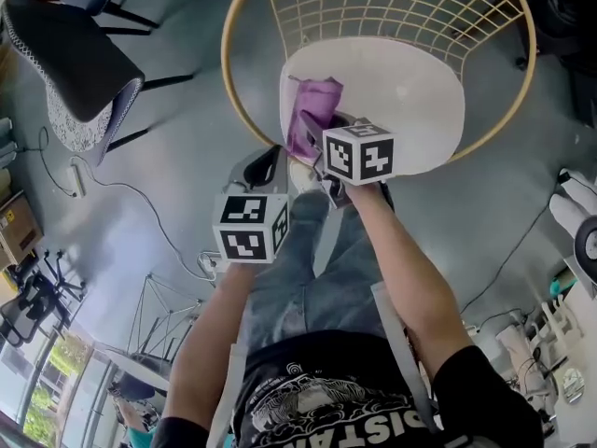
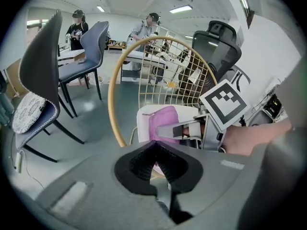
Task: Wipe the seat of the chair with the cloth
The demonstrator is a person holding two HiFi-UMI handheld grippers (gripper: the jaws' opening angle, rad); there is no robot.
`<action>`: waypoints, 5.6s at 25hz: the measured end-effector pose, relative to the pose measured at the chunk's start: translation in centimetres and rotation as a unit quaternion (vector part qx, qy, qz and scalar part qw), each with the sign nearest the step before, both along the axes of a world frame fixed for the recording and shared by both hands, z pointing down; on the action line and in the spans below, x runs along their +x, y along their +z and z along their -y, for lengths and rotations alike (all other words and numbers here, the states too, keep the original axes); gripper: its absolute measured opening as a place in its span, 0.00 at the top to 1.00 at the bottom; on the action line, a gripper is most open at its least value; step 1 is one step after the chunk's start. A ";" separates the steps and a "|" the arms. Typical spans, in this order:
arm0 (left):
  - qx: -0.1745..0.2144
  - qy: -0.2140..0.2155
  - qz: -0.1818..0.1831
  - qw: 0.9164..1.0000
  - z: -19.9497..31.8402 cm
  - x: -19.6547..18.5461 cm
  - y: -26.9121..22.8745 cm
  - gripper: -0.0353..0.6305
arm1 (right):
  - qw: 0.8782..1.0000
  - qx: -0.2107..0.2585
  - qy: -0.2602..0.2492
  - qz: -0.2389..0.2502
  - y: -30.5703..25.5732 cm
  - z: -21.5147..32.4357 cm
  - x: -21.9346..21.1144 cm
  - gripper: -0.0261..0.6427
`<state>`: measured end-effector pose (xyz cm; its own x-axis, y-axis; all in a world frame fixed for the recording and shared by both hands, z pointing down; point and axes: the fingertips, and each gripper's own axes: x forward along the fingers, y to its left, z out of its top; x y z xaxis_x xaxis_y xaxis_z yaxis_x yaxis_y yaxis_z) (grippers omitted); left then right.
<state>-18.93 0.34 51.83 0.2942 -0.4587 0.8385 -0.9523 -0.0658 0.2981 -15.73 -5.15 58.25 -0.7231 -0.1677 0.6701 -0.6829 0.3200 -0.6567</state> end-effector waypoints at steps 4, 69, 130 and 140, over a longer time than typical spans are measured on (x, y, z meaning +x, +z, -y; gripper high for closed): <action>-0.004 0.007 0.001 1.000 0.3 0.7 0.4 0.95 | 1.000 0.006 -0.007 -0.017 0.9 0.0 1.7 0.87; -0.020 0.076 -0.004 0.997 -0.1 9.3 2.5 0.95 | 0.995 0.025 0.072 -0.068 -0.6 -1.1 16.1 0.87; -0.041 0.066 -0.029 0.997 -2.4 19.8 3.1 0.95 | 0.998 0.017 0.017 -0.060 2.3 -5.0 23.2 0.87; -0.018 0.075 -0.033 0.996 -0.4 23.3 1.0 0.95 | 0.994 0.013 0.045 -0.101 1.3 -3.2 30.6 0.87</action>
<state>4.32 0.73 52.83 0.4122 -0.3757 0.8300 -0.9108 -0.1936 0.3647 14.87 -1.95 59.50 -0.5548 -0.2445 0.7952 -0.8270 0.2668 -0.4949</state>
